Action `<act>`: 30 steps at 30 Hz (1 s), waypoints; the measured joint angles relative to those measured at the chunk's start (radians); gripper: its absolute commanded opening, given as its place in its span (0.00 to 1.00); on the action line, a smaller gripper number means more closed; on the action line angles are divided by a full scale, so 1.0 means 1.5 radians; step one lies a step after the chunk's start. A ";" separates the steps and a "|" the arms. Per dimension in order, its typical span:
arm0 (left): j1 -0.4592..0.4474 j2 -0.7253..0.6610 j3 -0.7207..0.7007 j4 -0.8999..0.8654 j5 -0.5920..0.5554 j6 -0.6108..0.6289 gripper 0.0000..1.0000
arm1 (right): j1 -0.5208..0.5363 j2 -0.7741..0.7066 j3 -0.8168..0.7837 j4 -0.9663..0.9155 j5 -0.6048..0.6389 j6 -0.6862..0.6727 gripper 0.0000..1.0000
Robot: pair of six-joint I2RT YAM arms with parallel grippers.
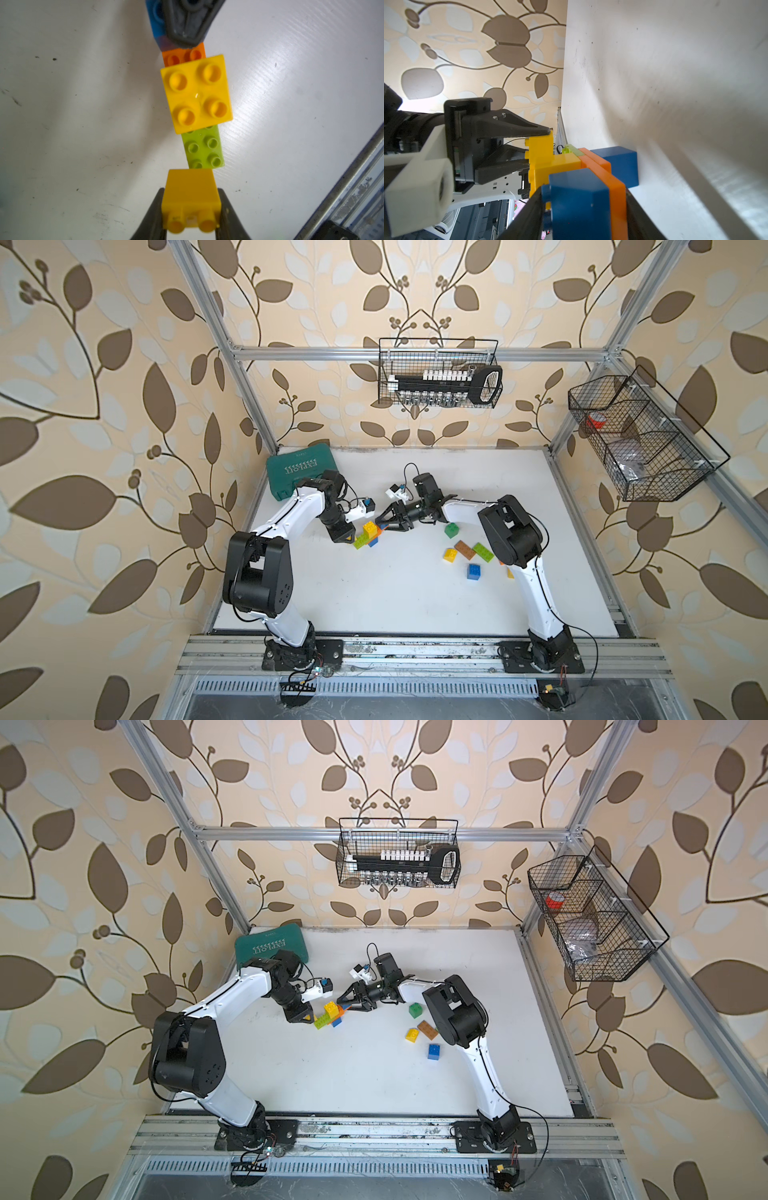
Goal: Assemble a fork with lego
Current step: Assemble the lego brick with the lego brick.
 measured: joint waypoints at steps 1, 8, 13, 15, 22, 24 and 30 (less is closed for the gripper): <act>-0.001 -0.001 -0.001 0.001 0.000 0.000 0.00 | 0.000 0.000 -0.002 0.004 0.000 0.004 0.52; -0.005 -0.001 -0.002 0.011 0.000 -0.003 0.00 | 0.000 -0.003 -0.029 0.057 -0.004 0.036 0.42; -0.005 -0.003 -0.005 0.020 0.000 -0.007 0.00 | 0.000 -0.024 -0.080 0.117 0.008 0.083 0.40; -0.005 -0.008 -0.008 0.025 0.000 -0.007 0.00 | 0.000 -0.031 -0.097 0.144 0.016 0.103 0.40; -0.006 -0.024 -0.010 0.031 0.011 0.004 0.00 | -0.012 -0.075 -0.176 0.210 0.053 0.156 0.38; -0.009 -0.024 -0.010 0.030 0.016 0.008 0.00 | -0.017 -0.088 -0.196 0.223 0.068 0.165 0.38; -0.023 -0.033 -0.023 0.057 0.035 0.011 0.00 | -0.024 -0.104 -0.249 0.299 0.096 0.211 0.38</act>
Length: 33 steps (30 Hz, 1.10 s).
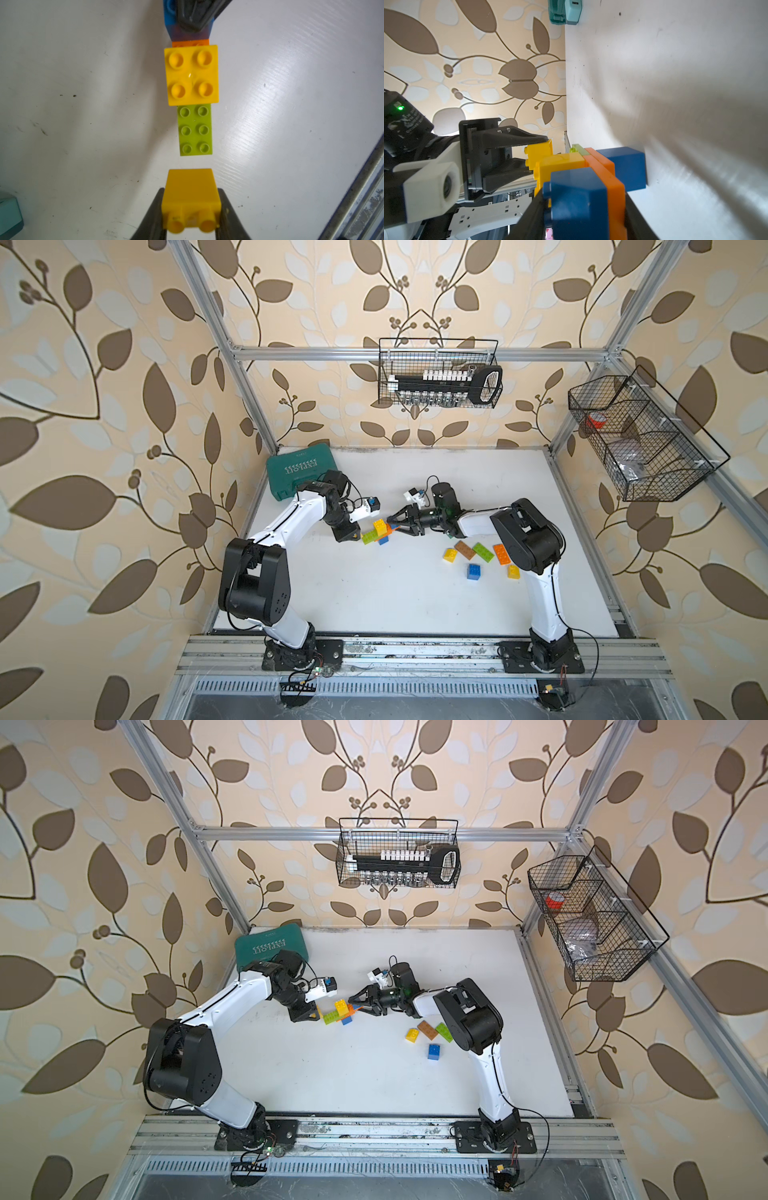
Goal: Assemble a fork with lego
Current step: Assemble the lego brick with the lego brick.
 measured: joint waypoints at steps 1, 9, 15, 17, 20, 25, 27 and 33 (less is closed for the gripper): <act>-0.003 0.000 -0.001 0.003 0.002 0.000 0.00 | 0.000 0.000 -0.006 0.014 0.002 0.007 0.38; -0.013 0.058 0.043 -0.012 0.022 0.005 0.00 | -0.001 0.000 -0.018 0.043 0.010 0.024 0.38; -0.022 0.081 0.047 -0.025 0.023 0.003 0.00 | -0.001 0.000 -0.018 0.046 0.012 0.027 0.38; -0.025 0.090 0.051 -0.028 0.023 -0.002 0.00 | -0.001 0.000 -0.018 0.046 0.012 0.027 0.38; -0.026 0.097 0.051 -0.025 0.021 -0.010 0.00 | -0.003 0.000 -0.020 0.051 0.012 0.026 0.38; -0.026 0.098 0.051 -0.015 0.018 -0.019 0.00 | -0.005 0.000 -0.021 0.054 0.012 0.027 0.38; -0.026 0.099 0.051 -0.009 0.017 -0.023 0.00 | -0.005 0.000 -0.022 0.056 0.012 0.026 0.38; -0.034 0.104 0.052 0.007 0.018 -0.029 0.00 | -0.006 0.000 -0.023 0.058 0.011 0.026 0.38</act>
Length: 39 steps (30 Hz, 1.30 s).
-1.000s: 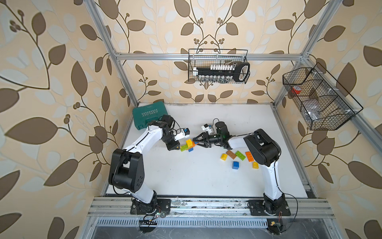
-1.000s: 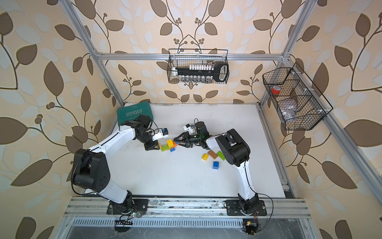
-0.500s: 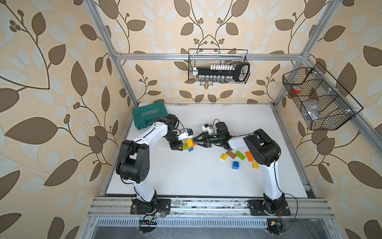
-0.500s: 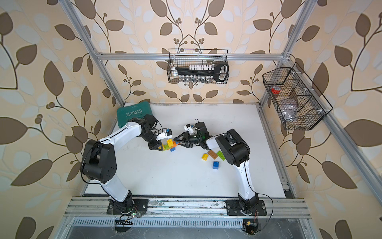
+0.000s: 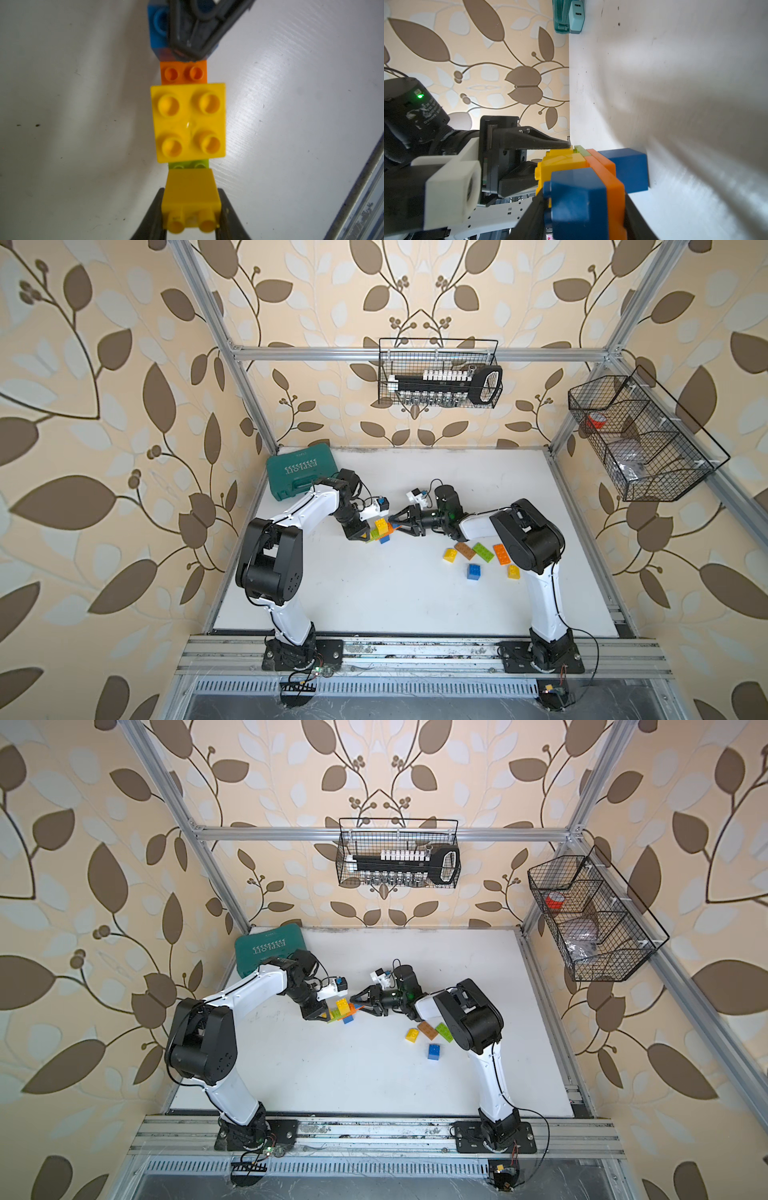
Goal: Assemble a fork with lego
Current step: Assemble the lego brick with the lego brick.
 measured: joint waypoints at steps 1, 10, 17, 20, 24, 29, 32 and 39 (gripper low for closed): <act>-0.001 0.001 0.000 0.003 0.001 0.000 0.00 | 0.000 0.000 0.000 0.000 0.000 0.000 0.38; -0.005 0.008 0.007 0.003 0.000 -0.002 0.00 | -0.003 0.000 0.000 0.002 0.000 0.000 0.38; -0.011 0.020 0.022 -0.003 -0.008 -0.007 0.00 | -0.004 0.000 -0.001 0.005 0.000 -0.004 0.37; -0.014 0.022 0.023 -0.003 -0.012 -0.017 0.00 | -0.004 0.000 -0.004 0.011 0.000 -0.007 0.37; -0.017 0.024 0.024 -0.004 -0.017 -0.030 0.00 | -0.004 0.000 -0.011 0.022 0.002 -0.009 0.37; -0.018 0.024 0.025 -0.003 -0.023 -0.035 0.00 | -0.007 0.000 -0.019 0.037 0.003 -0.007 0.37; -0.018 0.018 0.015 0.011 -0.025 -0.035 0.00 | -0.009 0.000 -0.024 0.045 0.002 -0.004 0.37; -0.036 -0.014 -0.030 0.064 -0.051 -0.035 0.00 | -0.011 0.005 -0.025 0.056 -0.005 0.008 0.37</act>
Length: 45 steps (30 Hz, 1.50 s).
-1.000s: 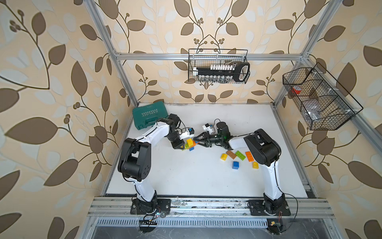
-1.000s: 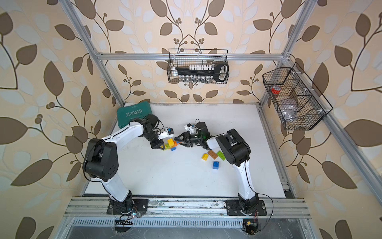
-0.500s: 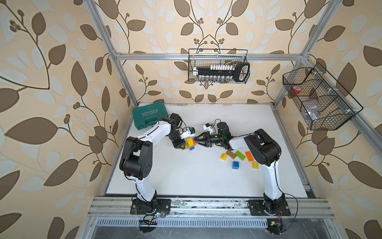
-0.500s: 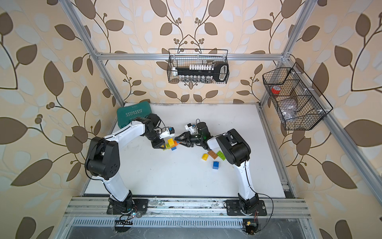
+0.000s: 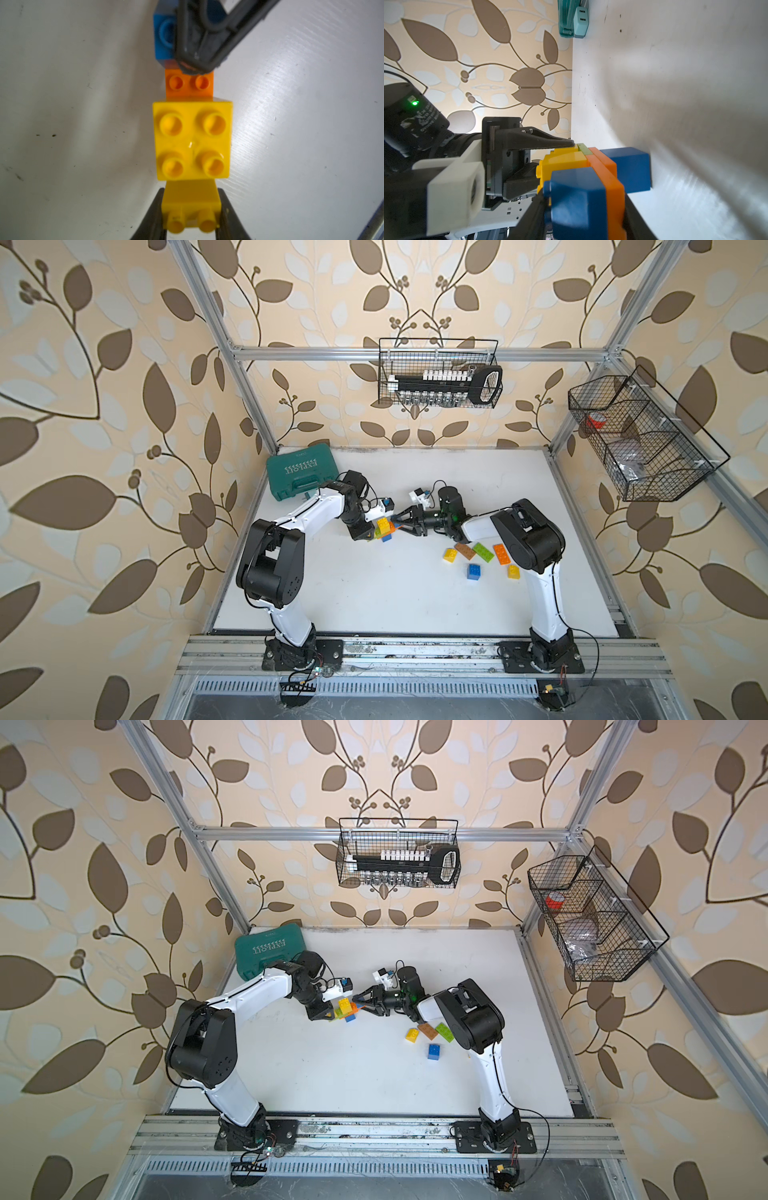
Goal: Assemble a fork with lego
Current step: Assemble the lego brick with the lego brick.
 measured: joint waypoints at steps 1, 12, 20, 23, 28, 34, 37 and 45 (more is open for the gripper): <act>-0.001 -0.002 -0.001 0.003 -0.004 0.000 0.00 | -0.001 0.002 -0.001 0.005 -0.002 0.003 0.37; -0.013 0.027 0.038 -0.035 -0.024 -0.002 0.00 | -0.003 0.006 -0.002 0.019 -0.007 0.014 0.37; -0.021 0.031 0.045 -0.040 -0.043 -0.014 0.00 | -0.004 0.006 -0.002 0.020 -0.007 0.014 0.37; -0.021 0.031 0.044 -0.038 -0.042 -0.016 0.00 | -0.005 0.006 -0.002 0.020 -0.007 0.014 0.37; -0.021 0.030 0.044 -0.035 -0.038 -0.019 0.01 | -0.006 0.006 -0.002 0.020 -0.007 0.014 0.37; -0.021 0.030 0.044 -0.032 -0.036 -0.019 0.23 | -0.008 0.003 -0.005 0.019 -0.007 0.014 0.38; -0.021 0.030 0.044 -0.028 -0.036 -0.020 0.39 | -0.010 -0.002 -0.007 0.011 -0.004 0.011 0.39; -0.021 0.030 0.011 0.001 -0.040 -0.051 0.66 | -0.014 -0.013 -0.019 0.001 -0.002 0.009 0.45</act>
